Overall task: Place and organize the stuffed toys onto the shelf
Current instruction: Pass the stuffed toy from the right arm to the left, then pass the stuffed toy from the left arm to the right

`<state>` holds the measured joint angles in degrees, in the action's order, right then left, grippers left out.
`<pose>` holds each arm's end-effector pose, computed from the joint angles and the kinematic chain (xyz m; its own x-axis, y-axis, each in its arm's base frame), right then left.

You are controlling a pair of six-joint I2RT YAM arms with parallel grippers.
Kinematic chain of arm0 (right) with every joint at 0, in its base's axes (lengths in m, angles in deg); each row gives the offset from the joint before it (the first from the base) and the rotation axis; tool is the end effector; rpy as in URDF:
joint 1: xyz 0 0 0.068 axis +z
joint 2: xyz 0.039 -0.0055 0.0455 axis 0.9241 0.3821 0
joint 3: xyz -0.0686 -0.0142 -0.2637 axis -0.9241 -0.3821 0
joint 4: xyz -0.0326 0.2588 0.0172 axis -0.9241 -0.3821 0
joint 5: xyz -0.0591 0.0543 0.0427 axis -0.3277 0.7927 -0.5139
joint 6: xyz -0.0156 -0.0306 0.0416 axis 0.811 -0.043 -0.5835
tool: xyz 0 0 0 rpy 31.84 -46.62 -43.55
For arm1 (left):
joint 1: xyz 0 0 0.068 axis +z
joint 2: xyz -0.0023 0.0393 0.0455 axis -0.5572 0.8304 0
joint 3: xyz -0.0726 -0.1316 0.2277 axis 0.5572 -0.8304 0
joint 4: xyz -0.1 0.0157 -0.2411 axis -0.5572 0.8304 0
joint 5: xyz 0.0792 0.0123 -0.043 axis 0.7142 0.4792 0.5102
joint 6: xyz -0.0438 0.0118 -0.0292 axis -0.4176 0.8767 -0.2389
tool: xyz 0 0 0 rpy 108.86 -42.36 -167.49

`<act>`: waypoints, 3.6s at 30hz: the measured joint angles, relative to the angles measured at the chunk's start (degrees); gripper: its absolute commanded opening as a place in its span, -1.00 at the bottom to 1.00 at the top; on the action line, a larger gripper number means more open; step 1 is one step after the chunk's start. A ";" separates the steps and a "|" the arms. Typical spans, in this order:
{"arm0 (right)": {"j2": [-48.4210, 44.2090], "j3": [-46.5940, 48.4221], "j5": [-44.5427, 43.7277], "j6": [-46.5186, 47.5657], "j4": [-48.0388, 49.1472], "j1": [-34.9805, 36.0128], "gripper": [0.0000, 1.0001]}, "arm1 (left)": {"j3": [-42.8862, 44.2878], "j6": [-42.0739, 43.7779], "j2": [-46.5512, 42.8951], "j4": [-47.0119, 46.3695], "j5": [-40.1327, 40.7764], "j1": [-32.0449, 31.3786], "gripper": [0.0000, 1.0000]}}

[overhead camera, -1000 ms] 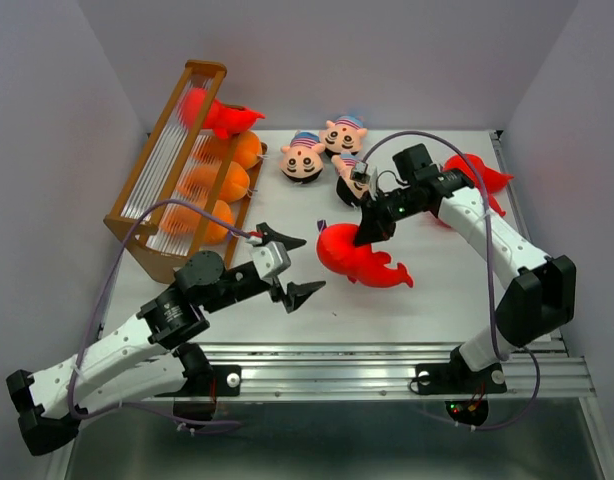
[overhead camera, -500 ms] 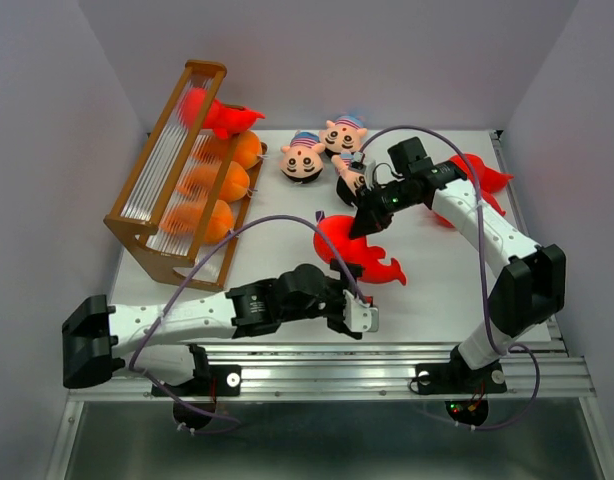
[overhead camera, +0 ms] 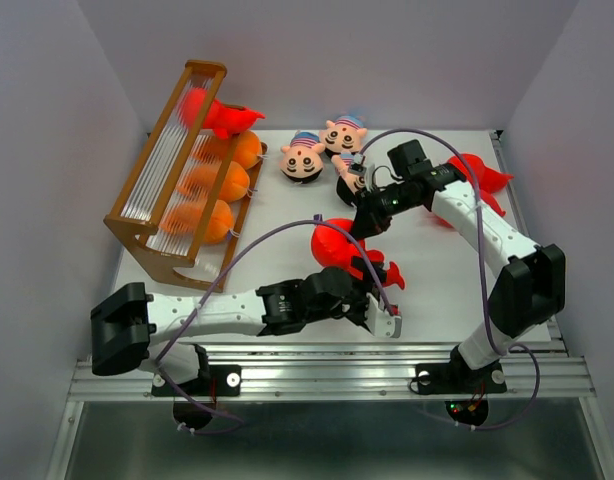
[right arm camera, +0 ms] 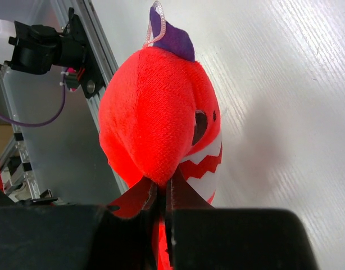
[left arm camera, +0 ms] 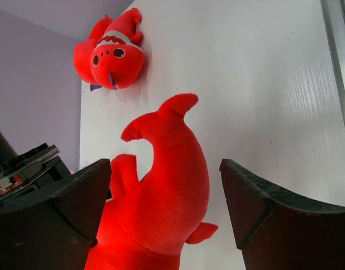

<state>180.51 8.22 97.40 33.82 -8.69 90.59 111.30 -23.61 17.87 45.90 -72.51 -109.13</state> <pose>0.2978 0.1565 0.3099 -0.6857 -0.4075 -0.6031 -0.7278 0.3753 0.5739 0.0809 -0.3046 0.2891 0.7255 0.3398 -0.5985 0.6323 0.0145 0.7746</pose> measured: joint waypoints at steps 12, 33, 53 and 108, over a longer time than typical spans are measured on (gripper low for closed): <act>-1.84 -1.75 0.35 0.02 0.44 0.00 -0.99 | 2.43 0.39 5.14 3.93 -2.84 0.98 0.52; -3.39 -3.17 -2.29 1.14 0.48 0.00 -0.99 | 8.11 -3.26 9.77 8.50 -10.40 6.60 0.43; -3.91 -4.72 -2.80 4.15 0.33 0.04 0.24 | 11.87 -3.21 13.33 13.53 -11.78 8.26 -1.00; -14.29 -26.23 11.65 21.75 4.31 -23.82 1.00 | 43.12 7.52 21.20 41.24 -25.27 55.54 -1.00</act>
<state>166.22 -18.00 109.05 55.57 -4.39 66.76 154.42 -16.09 39.07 87.14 -97.77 -53.59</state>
